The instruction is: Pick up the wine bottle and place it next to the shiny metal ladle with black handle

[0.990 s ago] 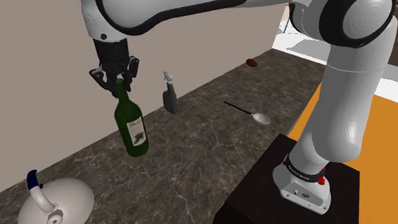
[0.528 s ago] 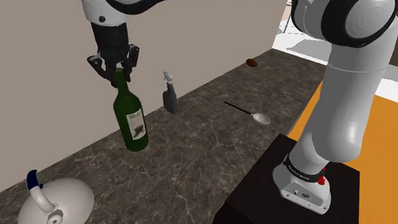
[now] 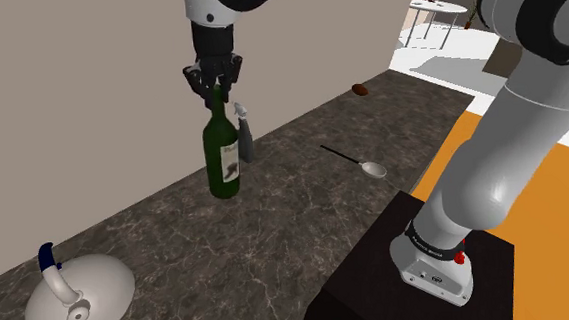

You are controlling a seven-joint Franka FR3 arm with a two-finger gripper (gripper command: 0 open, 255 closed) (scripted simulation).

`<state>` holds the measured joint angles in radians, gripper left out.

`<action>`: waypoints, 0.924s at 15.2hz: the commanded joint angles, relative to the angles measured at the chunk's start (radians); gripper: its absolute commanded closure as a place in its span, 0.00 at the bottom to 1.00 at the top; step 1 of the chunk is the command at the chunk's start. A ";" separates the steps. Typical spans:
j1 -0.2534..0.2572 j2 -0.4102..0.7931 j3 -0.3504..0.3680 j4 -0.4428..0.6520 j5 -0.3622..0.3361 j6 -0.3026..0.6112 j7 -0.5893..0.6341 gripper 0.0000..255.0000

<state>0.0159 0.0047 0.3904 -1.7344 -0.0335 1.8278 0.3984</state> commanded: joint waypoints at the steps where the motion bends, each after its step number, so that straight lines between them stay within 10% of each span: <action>1: -0.022 -0.054 -0.021 -0.062 0.025 0.014 -0.049 1.00; 14: -0.138 -0.300 -0.221 -0.324 0.089 0.034 -0.385 1.00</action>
<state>-0.1118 -0.2734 0.1905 -2.0356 0.0533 1.8607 0.0468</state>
